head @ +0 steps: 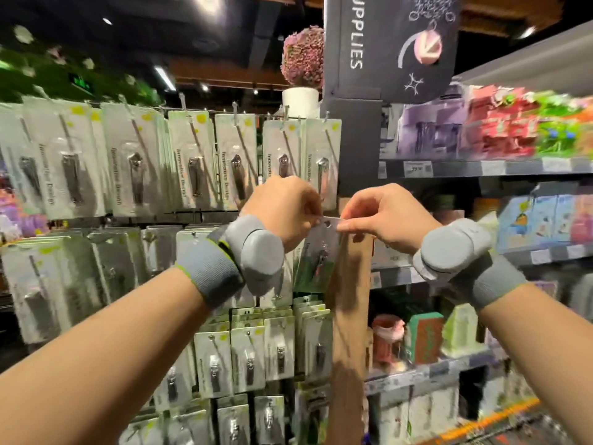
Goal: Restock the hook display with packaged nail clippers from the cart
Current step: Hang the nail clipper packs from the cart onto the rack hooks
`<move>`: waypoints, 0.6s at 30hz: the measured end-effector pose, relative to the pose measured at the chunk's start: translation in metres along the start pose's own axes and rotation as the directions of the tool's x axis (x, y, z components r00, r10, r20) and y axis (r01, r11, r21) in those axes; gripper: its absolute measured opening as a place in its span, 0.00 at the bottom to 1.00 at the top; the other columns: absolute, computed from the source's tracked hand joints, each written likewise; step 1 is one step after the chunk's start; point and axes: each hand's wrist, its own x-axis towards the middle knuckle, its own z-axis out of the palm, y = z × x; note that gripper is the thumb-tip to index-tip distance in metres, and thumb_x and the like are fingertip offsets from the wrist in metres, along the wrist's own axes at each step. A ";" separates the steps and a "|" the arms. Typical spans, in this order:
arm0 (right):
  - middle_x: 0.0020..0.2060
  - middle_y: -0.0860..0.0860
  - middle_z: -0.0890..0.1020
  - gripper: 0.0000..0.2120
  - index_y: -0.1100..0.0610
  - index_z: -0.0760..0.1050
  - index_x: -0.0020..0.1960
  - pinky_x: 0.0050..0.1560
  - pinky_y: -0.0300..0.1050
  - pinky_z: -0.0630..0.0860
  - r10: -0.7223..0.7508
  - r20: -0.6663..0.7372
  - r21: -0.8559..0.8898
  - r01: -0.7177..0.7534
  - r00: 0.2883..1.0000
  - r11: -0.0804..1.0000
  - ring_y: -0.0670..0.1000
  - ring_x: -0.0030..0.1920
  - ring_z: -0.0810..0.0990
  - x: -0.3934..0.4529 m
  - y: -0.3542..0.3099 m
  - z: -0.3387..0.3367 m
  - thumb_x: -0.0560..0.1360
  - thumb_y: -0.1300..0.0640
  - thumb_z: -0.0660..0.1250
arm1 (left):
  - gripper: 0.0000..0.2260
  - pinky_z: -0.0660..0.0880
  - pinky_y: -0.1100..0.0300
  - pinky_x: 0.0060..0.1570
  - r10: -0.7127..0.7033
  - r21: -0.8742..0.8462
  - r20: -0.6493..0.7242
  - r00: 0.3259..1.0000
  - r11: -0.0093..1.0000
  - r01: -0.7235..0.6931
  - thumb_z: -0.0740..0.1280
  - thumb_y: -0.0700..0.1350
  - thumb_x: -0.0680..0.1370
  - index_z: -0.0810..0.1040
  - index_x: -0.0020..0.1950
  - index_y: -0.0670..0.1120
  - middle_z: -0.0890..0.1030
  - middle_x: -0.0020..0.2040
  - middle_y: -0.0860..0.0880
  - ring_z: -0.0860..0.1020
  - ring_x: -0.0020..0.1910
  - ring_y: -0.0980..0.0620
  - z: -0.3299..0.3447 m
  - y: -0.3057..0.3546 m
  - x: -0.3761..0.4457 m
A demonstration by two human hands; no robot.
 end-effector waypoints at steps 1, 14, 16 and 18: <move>0.31 0.49 0.82 0.07 0.52 0.80 0.34 0.46 0.50 0.80 0.002 -0.004 -0.019 -0.002 1.000 1.000 0.48 0.33 0.79 0.002 0.002 0.001 0.67 0.59 0.77 | 0.03 0.77 0.53 0.50 -0.012 0.024 0.000 1.000 1.000 0.012 0.71 0.44 0.73 0.84 0.45 0.50 0.84 0.44 0.48 0.80 0.46 0.46 0.003 0.000 0.002; 0.41 0.51 0.83 0.05 0.56 0.82 0.43 0.46 0.37 0.71 0.007 0.043 -0.211 0.002 0.999 0.978 0.47 0.42 0.78 0.026 0.013 0.025 0.70 0.55 0.74 | 0.05 0.76 0.53 0.50 -0.166 0.192 0.057 0.985 0.970 0.152 0.68 0.45 0.74 0.82 0.46 0.54 0.81 0.48 0.45 0.79 0.49 0.40 0.023 -0.010 0.009; 0.44 0.51 0.84 0.06 0.56 0.82 0.46 0.47 0.39 0.73 0.016 0.019 -0.228 -0.011 1.000 0.974 0.48 0.45 0.79 0.029 0.017 0.030 0.72 0.55 0.73 | 0.07 0.74 0.54 0.49 -0.178 0.231 0.044 0.983 0.959 0.163 0.66 0.45 0.76 0.82 0.49 0.54 0.80 0.49 0.44 0.78 0.50 0.40 0.028 -0.009 0.009; 0.47 0.52 0.84 0.07 0.57 0.82 0.49 0.52 0.42 0.75 0.022 -0.010 -0.222 -0.023 1.000 0.975 0.51 0.49 0.80 0.031 0.020 0.035 0.72 0.56 0.72 | 0.09 0.73 0.54 0.48 -0.184 0.257 0.023 0.983 0.951 0.172 0.64 0.44 0.77 0.81 0.51 0.54 0.80 0.50 0.44 0.78 0.51 0.40 0.031 -0.008 0.008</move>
